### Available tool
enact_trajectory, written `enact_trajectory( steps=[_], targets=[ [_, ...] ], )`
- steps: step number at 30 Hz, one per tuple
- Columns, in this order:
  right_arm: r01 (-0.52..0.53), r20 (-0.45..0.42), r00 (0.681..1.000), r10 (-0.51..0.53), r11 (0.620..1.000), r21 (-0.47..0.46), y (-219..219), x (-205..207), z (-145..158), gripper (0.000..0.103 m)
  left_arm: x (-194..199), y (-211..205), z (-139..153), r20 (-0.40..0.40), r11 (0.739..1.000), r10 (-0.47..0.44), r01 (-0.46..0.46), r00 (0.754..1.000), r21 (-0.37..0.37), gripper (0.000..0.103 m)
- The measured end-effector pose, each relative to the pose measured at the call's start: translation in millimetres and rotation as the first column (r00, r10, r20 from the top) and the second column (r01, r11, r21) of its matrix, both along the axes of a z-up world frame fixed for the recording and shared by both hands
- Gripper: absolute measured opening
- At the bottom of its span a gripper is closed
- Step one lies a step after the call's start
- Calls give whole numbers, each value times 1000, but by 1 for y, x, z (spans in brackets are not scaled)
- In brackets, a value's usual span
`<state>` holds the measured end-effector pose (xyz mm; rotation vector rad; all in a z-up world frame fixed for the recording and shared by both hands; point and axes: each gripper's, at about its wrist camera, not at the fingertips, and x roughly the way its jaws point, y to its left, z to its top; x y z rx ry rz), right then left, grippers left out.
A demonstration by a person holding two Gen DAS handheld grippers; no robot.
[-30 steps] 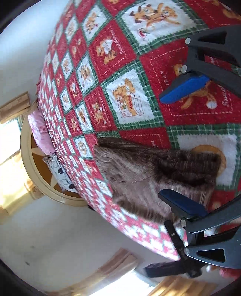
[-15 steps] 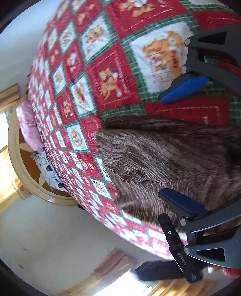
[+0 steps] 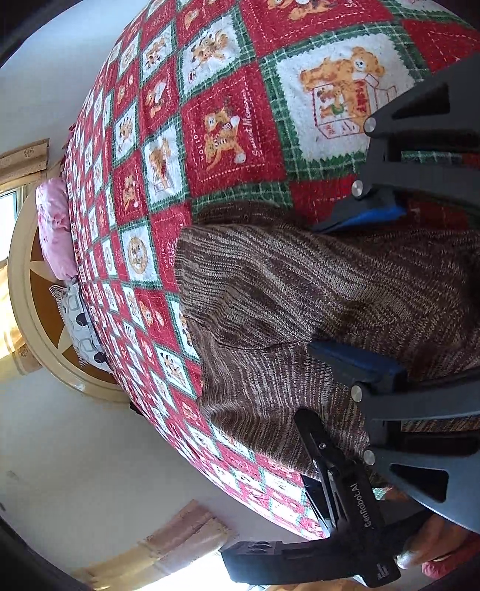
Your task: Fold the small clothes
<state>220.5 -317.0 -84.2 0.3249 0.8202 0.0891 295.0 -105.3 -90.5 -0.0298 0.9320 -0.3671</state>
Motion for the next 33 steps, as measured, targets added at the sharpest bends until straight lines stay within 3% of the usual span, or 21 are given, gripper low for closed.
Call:
enact_trajectory(
  steps=[4, 6, 8, 11, 12, 16, 20, 24, 26, 33],
  targets=[
    [-1, -3, 1000, 1, 1000, 19, -2, 4, -1, 60, 0, -1, 0, 1, 1000, 6, -6, 1000, -5, 76],
    [5, 3, 1000, -5, 1000, -18, 3, 2, 0, 58, -2, -4, 2, 10, 1000, -10, 10, 1000, -14, 63],
    [-3, 13, 1000, 3, 999, -41, 7, 1, 1, 46, -4, -7, 3, 21, 1000, -8, 8, 1000, 1, 61],
    [-1, 40, 999, 5, 995, -97, 15, -3, 5, 38, -5, -8, 4, 29, 1000, -8, 8, 1000, 4, 54],
    [-1, 50, 999, 7, 992, -123, 19, -5, 7, 37, -6, -8, 4, 32, 1000, -9, 9, 999, 1, 48],
    [6, 72, 997, 10, 976, -218, 31, -7, 11, 33, -11, -15, 6, 61, 999, -5, 2, 998, 43, 43],
    [7, 70, 998, 5, 984, -180, 29, -8, 10, 33, -9, -14, 6, 52, 1000, 6, -8, 999, 25, 37],
    [11, 96, 995, 10, 976, -217, 36, -14, 18, 30, -10, -13, 12, 47, 999, 23, -24, 999, 32, 26],
    [17, 128, 992, 15, 971, -240, 41, -21, 26, 25, -14, -10, 17, 51, 999, 29, -30, 998, 30, 24],
    [-3, 193, 980, 47, 975, -223, 70, -38, 53, 23, -29, 13, 41, 73, 998, 54, -56, 996, 26, 22]
  ],
)
